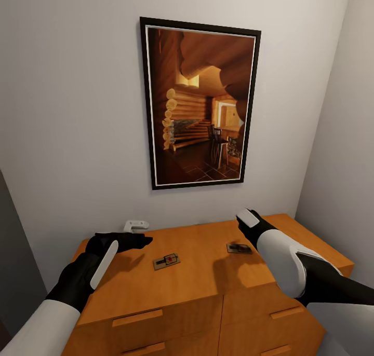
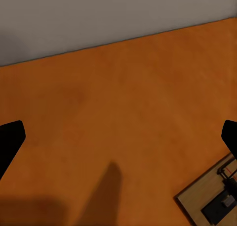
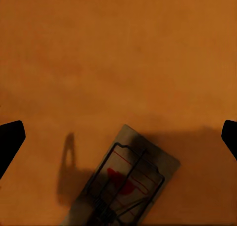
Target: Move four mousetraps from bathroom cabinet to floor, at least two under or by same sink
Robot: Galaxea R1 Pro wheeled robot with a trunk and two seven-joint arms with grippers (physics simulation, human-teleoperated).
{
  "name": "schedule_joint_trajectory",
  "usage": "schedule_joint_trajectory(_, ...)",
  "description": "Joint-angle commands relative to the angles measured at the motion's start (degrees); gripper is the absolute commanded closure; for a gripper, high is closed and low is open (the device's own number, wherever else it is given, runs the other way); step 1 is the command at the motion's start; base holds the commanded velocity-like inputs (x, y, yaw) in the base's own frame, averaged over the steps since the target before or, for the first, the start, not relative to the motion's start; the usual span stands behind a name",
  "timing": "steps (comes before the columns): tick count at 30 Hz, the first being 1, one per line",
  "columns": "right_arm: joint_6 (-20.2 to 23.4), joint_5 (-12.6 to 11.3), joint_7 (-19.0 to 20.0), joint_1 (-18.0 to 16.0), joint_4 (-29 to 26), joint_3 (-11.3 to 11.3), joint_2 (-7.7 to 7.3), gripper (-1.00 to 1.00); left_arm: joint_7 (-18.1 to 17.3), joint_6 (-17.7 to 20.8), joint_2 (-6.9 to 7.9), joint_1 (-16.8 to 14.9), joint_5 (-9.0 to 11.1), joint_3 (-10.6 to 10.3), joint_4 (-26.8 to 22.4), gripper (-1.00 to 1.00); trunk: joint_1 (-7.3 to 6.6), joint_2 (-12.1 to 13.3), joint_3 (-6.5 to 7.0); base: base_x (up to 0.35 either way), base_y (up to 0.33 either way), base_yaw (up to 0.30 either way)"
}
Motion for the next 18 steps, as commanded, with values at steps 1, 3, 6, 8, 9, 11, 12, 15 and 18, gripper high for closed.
schedule_joint_trajectory(1,0.19,-0.02,-0.29,-0.02,-0.22,-0.91,0.01,-1.0,-0.26,0.2,0.04,-0.03,-0.21,-0.06,-0.05,-1.0,0.0,-0.05,-0.08,0.0,0.0,0.0)
schedule_joint_trajectory(3,0.06,-0.01,-0.3,-0.02,-0.28,-1.59,0.03,-1.0,-0.26,0.2,0.04,-0.04,-0.22,-0.06,-0.05,-1.0,0.0,-0.05,-0.08,0.0,0.0,0.0)
schedule_joint_trajectory(6,-0.05,-0.02,-0.3,-0.02,-0.33,-2.2,0.06,-1.0,-0.24,0.2,0.04,-0.05,-0.22,-0.06,-0.05,-1.0,0.0,-0.05,-0.08,0.0,0.0,0.0)
schedule_joint_trajectory(8,-0.1,0.01,-0.31,-0.02,-0.36,-2.51,0.09,-1.0,-0.23,0.2,0.04,-0.04,-0.22,-0.06,-0.07,-1.0,0.0,-0.05,-0.08,0.0,0.0,0.0)
schedule_joint_trajectory(9,-0.12,0.02,-0.31,-0.02,-0.36,-2.58,0.11,-1.0,-0.23,0.2,0.04,-0.04,-0.22,-0.06,-0.06,-1.0,0.0,-0.05,-0.08,0.0,0.0,0.0)
schedule_joint_trajectory(11,-0.13,0.03,-0.31,-0.02,-0.37,-2.67,0.12,-1.0,-0.23,0.22,0.04,-0.05,-0.22,-0.06,-0.09,-1.0,0.0,-0.05,-0.08,0.0,0.0,0.0)
schedule_joint_trajectory(12,-0.14,0.03,-0.31,-0.02,-0.37,-2.7,0.12,-1.0,-0.23,0.21,0.04,-0.05,-0.22,-0.06,-0.1,-1.0,0.0,-0.05,-0.08,0.0,0.0,0.0)
schedule_joint_trajectory(15,-0.15,0.04,-0.31,-0.02,-0.38,-2.78,0.1,-1.0,-0.27,0.21,0.04,-0.04,-0.22,-0.06,-0.14,-1.0,0.0,-0.05,-0.08,0.0,0.0,0.0)
schedule_joint_trajectory(18,-0.16,0.04,-0.31,-0.01,-0.38,-2.81,0.1,-1.0,-0.29,0.21,0.04,-0.05,-0.22,-0.06,-0.18,-1.0,0.0,-0.05,-0.08,0.0,0.0,0.0)
